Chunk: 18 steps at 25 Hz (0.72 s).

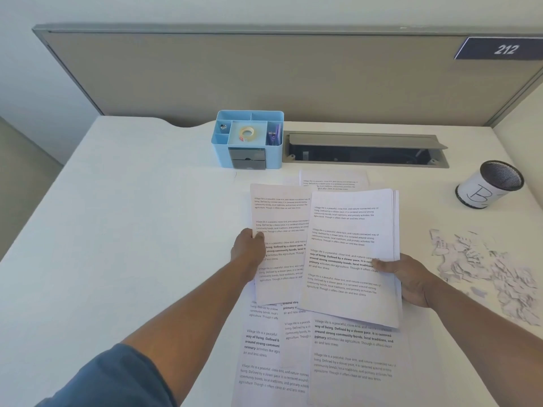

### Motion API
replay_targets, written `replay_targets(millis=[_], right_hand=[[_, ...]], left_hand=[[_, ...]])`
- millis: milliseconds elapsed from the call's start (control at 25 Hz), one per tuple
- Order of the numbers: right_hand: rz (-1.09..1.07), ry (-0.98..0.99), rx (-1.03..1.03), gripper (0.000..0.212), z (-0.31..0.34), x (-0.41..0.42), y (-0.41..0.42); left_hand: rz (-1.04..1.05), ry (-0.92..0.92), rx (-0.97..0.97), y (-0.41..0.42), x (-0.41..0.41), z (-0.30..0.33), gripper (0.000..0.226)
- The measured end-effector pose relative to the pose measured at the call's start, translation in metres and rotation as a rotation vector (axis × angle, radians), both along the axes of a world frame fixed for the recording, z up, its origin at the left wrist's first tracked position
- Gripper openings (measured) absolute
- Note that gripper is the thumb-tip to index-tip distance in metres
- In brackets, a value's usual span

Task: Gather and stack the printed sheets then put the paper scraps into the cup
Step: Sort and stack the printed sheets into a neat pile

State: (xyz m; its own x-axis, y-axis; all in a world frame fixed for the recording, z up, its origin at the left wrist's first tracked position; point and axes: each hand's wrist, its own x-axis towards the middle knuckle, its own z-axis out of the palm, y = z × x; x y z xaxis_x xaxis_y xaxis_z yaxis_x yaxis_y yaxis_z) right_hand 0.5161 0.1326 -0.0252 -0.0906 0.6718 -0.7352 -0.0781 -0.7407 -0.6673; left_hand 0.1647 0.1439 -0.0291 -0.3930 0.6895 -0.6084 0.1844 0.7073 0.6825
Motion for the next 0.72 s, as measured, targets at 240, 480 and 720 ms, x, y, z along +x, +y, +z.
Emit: replay_targets(millis=[240,480,720], right_hand=[[-0.009,-0.011,0.007,0.036,0.003,-0.002,-0.002],[-0.031,-0.034,0.013,0.035,0.009,-0.006,-0.005],[-0.054,-0.045,0.043,0.036,0.02,-0.017,-0.008]], left_hand=[[-0.014,0.062,0.232,-0.008,-0.03,0.023,0.018],[-0.026,0.116,0.421,0.002,-0.076,0.073,0.02],[-0.065,-0.253,0.334,-0.009,-0.08,0.083,0.018]])
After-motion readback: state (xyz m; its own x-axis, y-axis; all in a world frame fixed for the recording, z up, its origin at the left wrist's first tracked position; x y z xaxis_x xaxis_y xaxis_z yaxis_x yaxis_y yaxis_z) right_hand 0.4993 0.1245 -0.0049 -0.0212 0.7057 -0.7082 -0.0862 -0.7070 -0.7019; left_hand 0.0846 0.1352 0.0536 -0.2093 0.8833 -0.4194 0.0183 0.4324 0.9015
